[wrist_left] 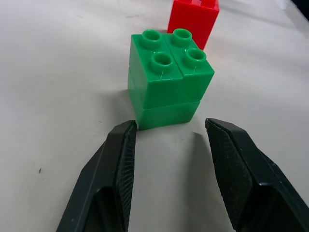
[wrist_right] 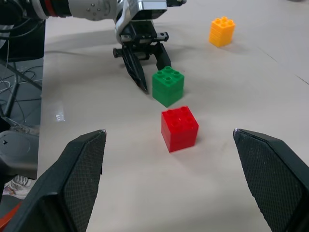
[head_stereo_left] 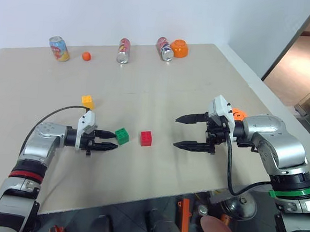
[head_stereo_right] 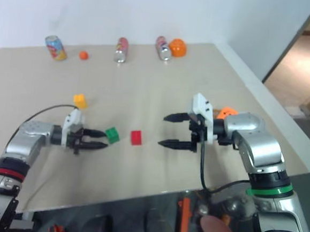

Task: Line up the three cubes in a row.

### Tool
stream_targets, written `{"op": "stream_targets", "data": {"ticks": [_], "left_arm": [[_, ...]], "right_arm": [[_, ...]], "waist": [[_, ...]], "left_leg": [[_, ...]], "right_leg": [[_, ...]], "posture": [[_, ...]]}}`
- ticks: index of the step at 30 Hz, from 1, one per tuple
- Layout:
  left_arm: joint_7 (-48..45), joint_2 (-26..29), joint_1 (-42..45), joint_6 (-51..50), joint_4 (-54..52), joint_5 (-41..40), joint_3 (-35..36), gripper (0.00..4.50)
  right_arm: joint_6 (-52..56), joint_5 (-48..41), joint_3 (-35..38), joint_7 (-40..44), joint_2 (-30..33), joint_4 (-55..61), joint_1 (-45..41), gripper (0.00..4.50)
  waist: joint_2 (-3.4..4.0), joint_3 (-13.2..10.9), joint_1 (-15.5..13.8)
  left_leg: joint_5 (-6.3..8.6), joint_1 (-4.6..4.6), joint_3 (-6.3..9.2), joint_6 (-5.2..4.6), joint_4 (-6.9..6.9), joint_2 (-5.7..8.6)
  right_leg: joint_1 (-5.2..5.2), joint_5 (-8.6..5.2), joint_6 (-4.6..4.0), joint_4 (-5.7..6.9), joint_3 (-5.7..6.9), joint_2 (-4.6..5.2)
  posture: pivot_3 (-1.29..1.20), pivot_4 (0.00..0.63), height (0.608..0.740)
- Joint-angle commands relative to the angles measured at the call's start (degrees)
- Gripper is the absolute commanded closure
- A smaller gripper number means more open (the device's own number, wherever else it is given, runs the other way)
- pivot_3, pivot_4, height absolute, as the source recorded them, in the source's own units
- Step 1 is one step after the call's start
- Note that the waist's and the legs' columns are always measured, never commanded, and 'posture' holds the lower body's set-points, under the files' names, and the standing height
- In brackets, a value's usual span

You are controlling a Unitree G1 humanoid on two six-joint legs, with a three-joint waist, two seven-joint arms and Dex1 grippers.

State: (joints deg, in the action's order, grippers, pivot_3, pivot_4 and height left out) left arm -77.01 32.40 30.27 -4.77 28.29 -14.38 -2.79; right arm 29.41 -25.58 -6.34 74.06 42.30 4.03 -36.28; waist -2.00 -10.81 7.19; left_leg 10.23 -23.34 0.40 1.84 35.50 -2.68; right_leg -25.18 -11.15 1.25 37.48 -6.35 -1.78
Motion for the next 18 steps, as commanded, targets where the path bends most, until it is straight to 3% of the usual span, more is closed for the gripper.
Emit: {"op": "stream_targets", "data": {"ticks": [1,18], "left_arm": [[3.0,-1.1,-2.4,0.9,-0.9,1.7,-1.1,2.13],[6.7,-4.2,-3.3,-3.3,-4.6,-0.4,-0.6,2.13]], "right_arm": [[-0.4,-0.5,1.0,0.2,0.3,0.8,-1.1,0.15],[-0.5,-0.2,0.7,0.4,0.3,0.3,-1.5,0.15]], "waist": [[-0.01,0.0,-0.1],[-0.01,0.0,-1.7]], "left_leg": [[0.0,0.0,-0.03,0.0,0.03,0.02],[-0.01,-0.02,-0.07,-0.01,0.2,0.06]], "right_leg": [[0.03,0.0,0.01,0.0,0.0,0.04],[0.1,-0.04,0.08,-0.01,0.0,0.13]], "posture": [[0.0,0.15,0.74],[0.0,0.15,0.74]]}}
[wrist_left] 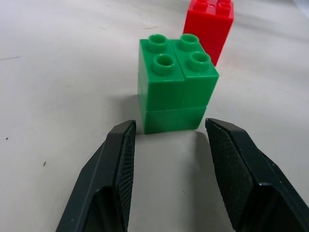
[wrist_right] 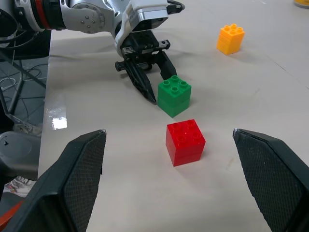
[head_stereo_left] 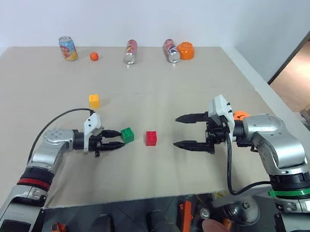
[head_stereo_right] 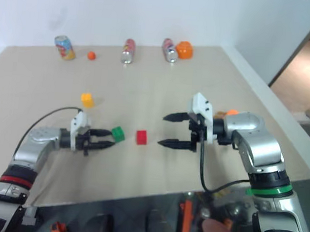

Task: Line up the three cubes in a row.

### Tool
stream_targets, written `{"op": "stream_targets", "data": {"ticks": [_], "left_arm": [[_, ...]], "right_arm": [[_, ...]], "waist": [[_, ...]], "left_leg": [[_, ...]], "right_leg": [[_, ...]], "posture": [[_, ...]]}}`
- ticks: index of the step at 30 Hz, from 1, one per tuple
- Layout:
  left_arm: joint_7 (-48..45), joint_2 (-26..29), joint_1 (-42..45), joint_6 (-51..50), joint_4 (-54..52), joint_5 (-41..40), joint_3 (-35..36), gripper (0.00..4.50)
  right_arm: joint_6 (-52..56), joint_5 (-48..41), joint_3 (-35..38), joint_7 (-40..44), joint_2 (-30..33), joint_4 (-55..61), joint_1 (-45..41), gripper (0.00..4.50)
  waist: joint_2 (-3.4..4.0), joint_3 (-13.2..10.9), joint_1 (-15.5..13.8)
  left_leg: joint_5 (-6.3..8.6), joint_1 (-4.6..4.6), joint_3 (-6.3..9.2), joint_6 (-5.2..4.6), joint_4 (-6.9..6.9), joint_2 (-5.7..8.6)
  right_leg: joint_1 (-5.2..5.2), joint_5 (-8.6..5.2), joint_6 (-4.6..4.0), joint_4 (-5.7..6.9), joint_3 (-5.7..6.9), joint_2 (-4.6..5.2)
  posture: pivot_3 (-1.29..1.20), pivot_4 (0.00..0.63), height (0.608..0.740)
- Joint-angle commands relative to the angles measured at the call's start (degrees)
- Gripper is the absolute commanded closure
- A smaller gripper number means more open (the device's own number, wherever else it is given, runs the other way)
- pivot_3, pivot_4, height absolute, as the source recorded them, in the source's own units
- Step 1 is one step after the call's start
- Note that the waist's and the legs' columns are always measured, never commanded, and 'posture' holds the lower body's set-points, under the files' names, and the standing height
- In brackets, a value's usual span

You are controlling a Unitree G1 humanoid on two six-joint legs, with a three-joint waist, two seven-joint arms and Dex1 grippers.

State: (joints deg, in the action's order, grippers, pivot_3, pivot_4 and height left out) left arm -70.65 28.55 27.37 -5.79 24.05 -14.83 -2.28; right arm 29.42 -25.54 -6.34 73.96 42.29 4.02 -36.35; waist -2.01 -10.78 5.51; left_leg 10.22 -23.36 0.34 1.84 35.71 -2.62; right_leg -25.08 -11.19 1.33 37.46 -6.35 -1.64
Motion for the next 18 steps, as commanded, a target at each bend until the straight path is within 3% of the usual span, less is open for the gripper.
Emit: {"op": "stream_targets", "data": {"ticks": [1,18], "left_arm": [[0.4,-0.3,-0.4,-2.6,-0.6,0.0,-1.1,2.13],[-0.9,-1.5,0.5,-3.0,-1.7,1.2,-3.7,2.13]], "right_arm": [[-0.6,-0.3,0.7,0.5,0.3,0.3,-1.4,0.15],[-0.7,-0.3,0.8,0.1,-0.1,0.5,-1.5,0.15]], "waist": [[0.0,0.0,0.0],[0.0,0.0,-0.6]], "left_leg": [[0.0,0.0,0.0,0.0,0.0,0.0],[0.0,-0.01,0.0,0.0,0.0,0.04]], "right_leg": [[0.0,0.0,0.01,0.0,0.0,0.0],[0.02,-0.02,0.03,-0.03,0.0,0.04]], "posture": [[0.0,0.15,0.74],[0.0,0.15,0.74]]}}
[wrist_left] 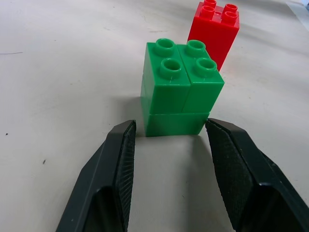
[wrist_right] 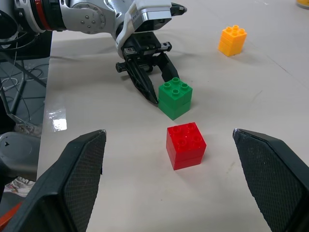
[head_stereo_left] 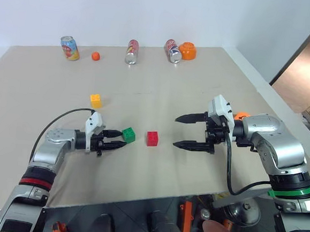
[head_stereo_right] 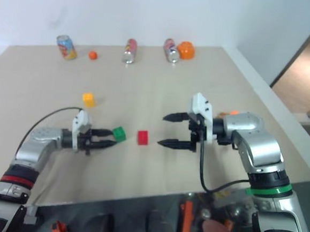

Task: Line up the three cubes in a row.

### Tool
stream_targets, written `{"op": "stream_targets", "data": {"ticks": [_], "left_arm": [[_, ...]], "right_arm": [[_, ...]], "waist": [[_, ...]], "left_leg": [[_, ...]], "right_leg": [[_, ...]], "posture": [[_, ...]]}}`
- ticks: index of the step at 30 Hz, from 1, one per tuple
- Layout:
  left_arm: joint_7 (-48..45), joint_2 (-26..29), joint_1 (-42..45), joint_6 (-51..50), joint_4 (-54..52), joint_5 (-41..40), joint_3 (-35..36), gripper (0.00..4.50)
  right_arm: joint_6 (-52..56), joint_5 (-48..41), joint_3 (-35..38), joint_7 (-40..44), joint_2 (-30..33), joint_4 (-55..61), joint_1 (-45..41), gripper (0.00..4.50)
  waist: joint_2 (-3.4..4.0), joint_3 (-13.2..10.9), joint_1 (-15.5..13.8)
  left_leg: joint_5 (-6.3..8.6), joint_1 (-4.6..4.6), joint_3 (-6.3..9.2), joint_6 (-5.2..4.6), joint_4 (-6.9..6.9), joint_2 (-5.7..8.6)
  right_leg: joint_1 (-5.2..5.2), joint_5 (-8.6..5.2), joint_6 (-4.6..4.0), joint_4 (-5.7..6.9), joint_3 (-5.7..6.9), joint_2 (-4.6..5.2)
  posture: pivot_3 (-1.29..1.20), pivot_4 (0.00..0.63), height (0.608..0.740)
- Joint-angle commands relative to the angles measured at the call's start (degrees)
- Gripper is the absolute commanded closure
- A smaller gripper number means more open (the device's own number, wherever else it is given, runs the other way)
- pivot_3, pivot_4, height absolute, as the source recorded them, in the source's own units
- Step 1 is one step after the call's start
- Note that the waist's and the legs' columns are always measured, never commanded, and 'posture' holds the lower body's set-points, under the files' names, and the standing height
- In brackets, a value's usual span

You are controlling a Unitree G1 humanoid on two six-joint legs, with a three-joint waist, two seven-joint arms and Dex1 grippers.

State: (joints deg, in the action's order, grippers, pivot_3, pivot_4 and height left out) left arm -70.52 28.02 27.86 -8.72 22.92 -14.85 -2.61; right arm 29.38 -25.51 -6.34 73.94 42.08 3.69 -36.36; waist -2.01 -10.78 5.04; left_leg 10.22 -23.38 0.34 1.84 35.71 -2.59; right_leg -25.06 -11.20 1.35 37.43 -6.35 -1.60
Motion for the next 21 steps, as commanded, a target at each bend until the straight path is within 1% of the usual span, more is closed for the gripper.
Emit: {"op": "stream_targets", "data": {"ticks": [1,4,7,8,21], "left_arm": [[-1.1,-1.1,0.1,0.0,-0.6,1.4,-3.5,2.13],[-1.3,-1.6,0.6,0.5,0.0,1.8,-3.8,2.13],[-1.3,-1.9,1.0,0.9,0.4,2.0,-4.0,3.0],[-1.3,-2.0,1.2,1.0,0.5,2.1,-4.0,3.19],[-1.0,-1.9,2.1,1.9,1.4,3.5,-3.9,3.24]], "right_arm": [[-0.5,-0.4,0.9,0.1,0.2,1.0,-1.4,0.15],[-0.5,-0.4,0.9,0.1,0.2,0.9,-1.4,0.15],[-0.6,-0.3,0.9,0.0,0.3,1.0,-1.3,0.15],[-0.6,-0.3,0.9,0.0,0.3,1.0,-1.3,0.15],[-0.8,-0.2,0.9,-0.1,0.2,1.0,-1.2,0.15]], "waist": [[0.0,0.0,-0.3],[0.0,0.0,-0.7],[0.0,0.0,-0.8],[0.0,0.0,-0.8],[0.0,0.0,-1.6]], "left_leg": [[0.0,0.0,0.0,0.0,0.0,0.0],[0.0,-0.02,0.0,0.0,0.0,0.0],[0.0,-0.09,0.01,0.0,0.0,0.02],[0.01,-0.1,0.0,0.01,-0.01,0.02],[0.02,-0.3,0.06,0.03,0.07,0.09]], "right_leg": [[0.0,0.0,0.0,-0.01,0.0,0.0],[0.0,-0.01,0.02,-0.02,0.0,0.01],[-0.01,-0.04,0.06,-0.04,0.0,0.02],[-0.01,-0.04,0.07,-0.08,0.0,0.03],[-0.01,-0.1,0.17,-0.12,0.0,0.09]], "posture": [[0.0,0.15,0.74],[0.0,0.15,0.74],[0.0,0.15,0.74],[0.0,0.15,0.74],[0.0,0.15,0.74]]}}
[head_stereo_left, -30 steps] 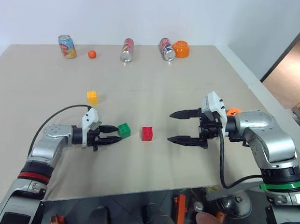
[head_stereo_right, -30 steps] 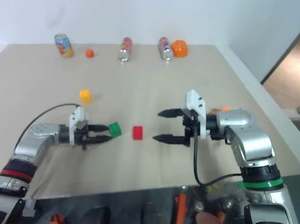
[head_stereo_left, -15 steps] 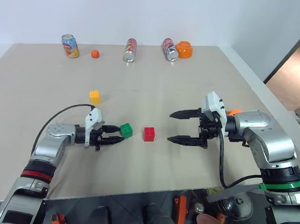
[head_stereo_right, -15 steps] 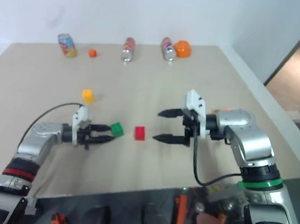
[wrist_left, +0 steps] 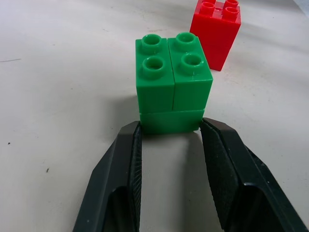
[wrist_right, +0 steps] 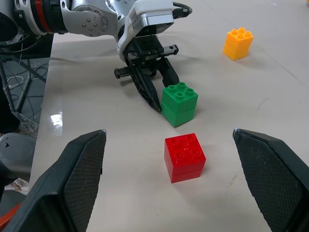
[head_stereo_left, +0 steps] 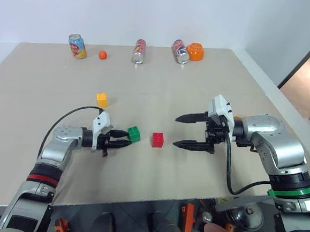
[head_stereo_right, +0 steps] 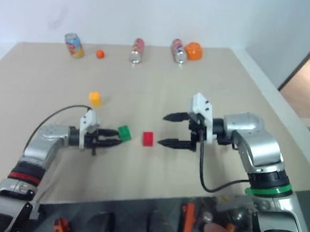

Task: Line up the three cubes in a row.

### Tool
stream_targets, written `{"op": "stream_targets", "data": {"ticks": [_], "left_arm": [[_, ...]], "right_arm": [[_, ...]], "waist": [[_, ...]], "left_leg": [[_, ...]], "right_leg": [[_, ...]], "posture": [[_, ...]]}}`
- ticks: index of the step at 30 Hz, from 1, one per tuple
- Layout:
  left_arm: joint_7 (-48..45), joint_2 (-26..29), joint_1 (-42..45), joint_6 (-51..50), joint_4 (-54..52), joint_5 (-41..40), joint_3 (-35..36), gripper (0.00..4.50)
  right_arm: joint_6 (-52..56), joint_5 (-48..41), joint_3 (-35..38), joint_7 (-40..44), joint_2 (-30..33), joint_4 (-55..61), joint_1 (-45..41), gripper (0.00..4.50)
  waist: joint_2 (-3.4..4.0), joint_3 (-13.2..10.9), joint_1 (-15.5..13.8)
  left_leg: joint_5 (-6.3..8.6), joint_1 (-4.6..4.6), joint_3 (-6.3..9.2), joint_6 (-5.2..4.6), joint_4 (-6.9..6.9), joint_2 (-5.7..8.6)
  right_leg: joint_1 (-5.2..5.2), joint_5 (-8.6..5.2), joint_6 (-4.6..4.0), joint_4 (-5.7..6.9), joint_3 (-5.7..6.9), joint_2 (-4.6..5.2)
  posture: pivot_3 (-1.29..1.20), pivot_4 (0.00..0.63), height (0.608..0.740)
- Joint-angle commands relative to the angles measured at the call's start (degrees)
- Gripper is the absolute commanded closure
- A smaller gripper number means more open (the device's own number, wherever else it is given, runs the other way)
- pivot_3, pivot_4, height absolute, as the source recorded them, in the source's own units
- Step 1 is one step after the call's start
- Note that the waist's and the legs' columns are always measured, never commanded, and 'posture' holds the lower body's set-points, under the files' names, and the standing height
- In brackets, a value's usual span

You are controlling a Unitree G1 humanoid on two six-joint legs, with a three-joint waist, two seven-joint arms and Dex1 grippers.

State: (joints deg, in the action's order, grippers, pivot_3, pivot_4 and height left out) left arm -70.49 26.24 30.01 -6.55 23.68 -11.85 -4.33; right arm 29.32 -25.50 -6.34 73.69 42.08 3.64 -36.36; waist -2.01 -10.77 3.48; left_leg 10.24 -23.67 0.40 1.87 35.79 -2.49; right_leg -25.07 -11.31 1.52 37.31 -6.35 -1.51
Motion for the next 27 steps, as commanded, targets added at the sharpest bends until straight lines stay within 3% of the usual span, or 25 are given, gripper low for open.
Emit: {"op": "stream_targets", "data": {"ticks": [1,9,27], "left_arm": [[-1.5,0.2,-0.1,-0.4,0.4,0.3,-2.0,3.24],[-7.4,3.5,-0.2,1.9,1.8,-0.2,-2.2,3.24],[-12.6,3.8,2.4,4.9,4.7,-1.0,-2.4,3.24]], "right_arm": [[-0.8,-0.2,0.8,0.1,0.2,1.0,-1.2,0.15],[-0.5,-0.5,0.9,0.5,0.4,1.3,-1.4,0.15],[-0.2,-0.8,1.5,0.1,0.9,2.2,-0.7,0.15]], "waist": [[0.0,0.0,0.0],[0.0,0.0,0.7],[0.0,0.0,0.8]], "left_leg": [[0.0,0.0,0.0,0.0,0.0,0.0],[0.06,-0.01,-0.01,0.09,-0.16,-0.05],[0.28,-0.06,0.0,-0.08,-0.14,-0.07]], "right_leg": [[0.0,0.0,0.0,0.0,0.0,0.0],[-0.09,0.01,0.01,0.0,0.01,-0.04],[-0.11,-0.04,0.13,0.01,0.03,-0.08]], "posture": [[0.0,0.15,0.74],[0.0,0.15,0.74],[0.0,0.15,0.74]]}}
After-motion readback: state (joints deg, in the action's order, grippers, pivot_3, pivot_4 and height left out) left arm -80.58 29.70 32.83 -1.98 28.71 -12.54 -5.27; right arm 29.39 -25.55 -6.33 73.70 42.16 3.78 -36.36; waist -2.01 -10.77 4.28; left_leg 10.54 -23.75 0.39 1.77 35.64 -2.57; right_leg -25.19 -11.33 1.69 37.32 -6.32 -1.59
